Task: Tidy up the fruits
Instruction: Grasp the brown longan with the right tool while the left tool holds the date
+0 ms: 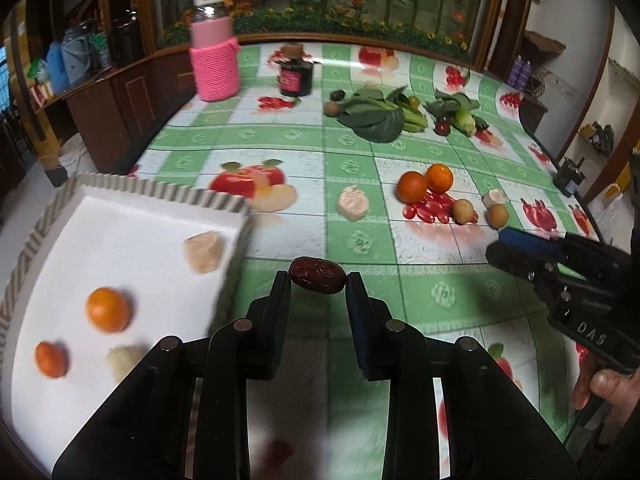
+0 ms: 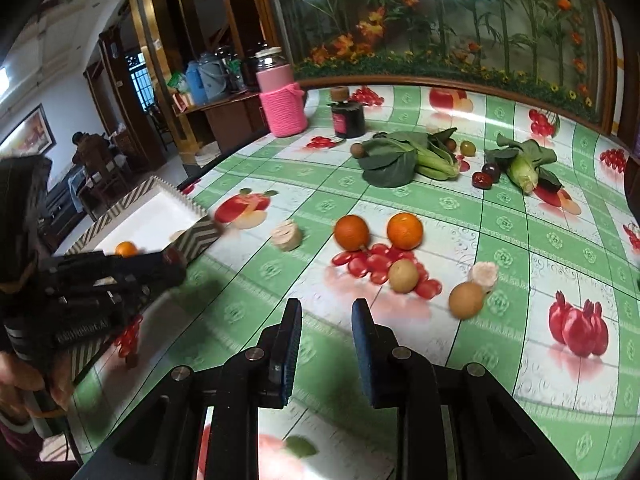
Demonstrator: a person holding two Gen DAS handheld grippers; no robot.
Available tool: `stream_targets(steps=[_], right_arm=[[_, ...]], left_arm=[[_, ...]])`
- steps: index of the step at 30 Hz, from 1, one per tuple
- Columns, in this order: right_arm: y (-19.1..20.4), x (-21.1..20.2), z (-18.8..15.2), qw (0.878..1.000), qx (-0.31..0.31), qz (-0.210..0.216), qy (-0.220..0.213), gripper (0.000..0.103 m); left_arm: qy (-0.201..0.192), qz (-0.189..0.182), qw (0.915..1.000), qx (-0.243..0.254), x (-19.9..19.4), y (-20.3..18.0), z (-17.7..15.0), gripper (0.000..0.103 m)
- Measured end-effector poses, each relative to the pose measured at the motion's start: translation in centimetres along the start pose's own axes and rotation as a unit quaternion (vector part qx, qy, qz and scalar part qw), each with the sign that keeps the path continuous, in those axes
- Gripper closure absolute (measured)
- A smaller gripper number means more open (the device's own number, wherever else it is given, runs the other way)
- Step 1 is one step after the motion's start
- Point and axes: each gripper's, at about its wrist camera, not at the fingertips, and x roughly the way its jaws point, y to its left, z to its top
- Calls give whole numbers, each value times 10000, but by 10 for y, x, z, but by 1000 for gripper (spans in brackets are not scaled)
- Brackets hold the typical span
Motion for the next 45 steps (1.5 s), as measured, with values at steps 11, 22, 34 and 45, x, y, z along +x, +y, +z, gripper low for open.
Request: stream_targets(steps=[11, 22, 34, 45], right_arm=[[-33, 39, 24, 9965, 93, -778, 290, 76], [-53, 69, 27, 9975, 302, -385, 516, 80], [14, 12, 7, 9995, 133, 279, 12, 80], [101, 8, 1, 9951, -247, 956, -65, 80]], left_arm=[[-63, -157, 9998, -68, -21, 14, -16, 76], [-49, -165, 9997, -150, -22, 24, -16, 76], [-176, -126, 9995, -213, -45, 35, -29, 76], [-298, 366, 9969, -634, -83, 100, -58, 75]])
